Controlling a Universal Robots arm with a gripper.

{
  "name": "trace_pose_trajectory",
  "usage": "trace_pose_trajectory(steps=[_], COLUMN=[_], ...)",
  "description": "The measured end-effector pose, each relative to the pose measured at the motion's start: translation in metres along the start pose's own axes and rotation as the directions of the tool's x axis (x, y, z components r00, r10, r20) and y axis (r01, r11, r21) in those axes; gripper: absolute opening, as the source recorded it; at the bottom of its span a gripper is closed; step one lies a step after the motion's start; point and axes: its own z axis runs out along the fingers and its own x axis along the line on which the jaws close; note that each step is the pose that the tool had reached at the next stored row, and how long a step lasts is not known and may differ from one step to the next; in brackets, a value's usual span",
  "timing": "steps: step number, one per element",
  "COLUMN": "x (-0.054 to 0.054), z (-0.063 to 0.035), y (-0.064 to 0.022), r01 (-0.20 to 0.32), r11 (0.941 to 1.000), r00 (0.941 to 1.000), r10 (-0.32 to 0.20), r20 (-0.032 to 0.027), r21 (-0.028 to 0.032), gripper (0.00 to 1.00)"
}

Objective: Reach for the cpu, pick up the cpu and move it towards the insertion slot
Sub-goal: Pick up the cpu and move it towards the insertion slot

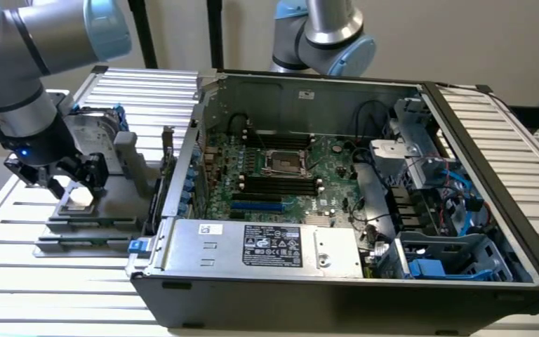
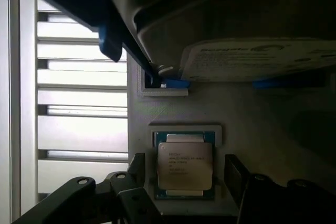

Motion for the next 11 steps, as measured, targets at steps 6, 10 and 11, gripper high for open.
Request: trace_pose_trajectory(steps=[6, 10, 11], x=[-0.0005, -0.0006, -0.0007], z=[0.0013, 0.0017, 0.0018], y=[0.0019, 0.0034, 0.0038], r01=[-0.001, -0.001, -0.001], r11=[1.0000, 0.9997, 0.9996], r00=[1.0000, 1.0000, 1.0000], r10=[0.001, 0.001, 0.001], r20=[-0.0005, -0.0012, -0.0015], r21=[0.0079, 0.0229, 0.0272], gripper=[0.71, 0.71, 0.71])
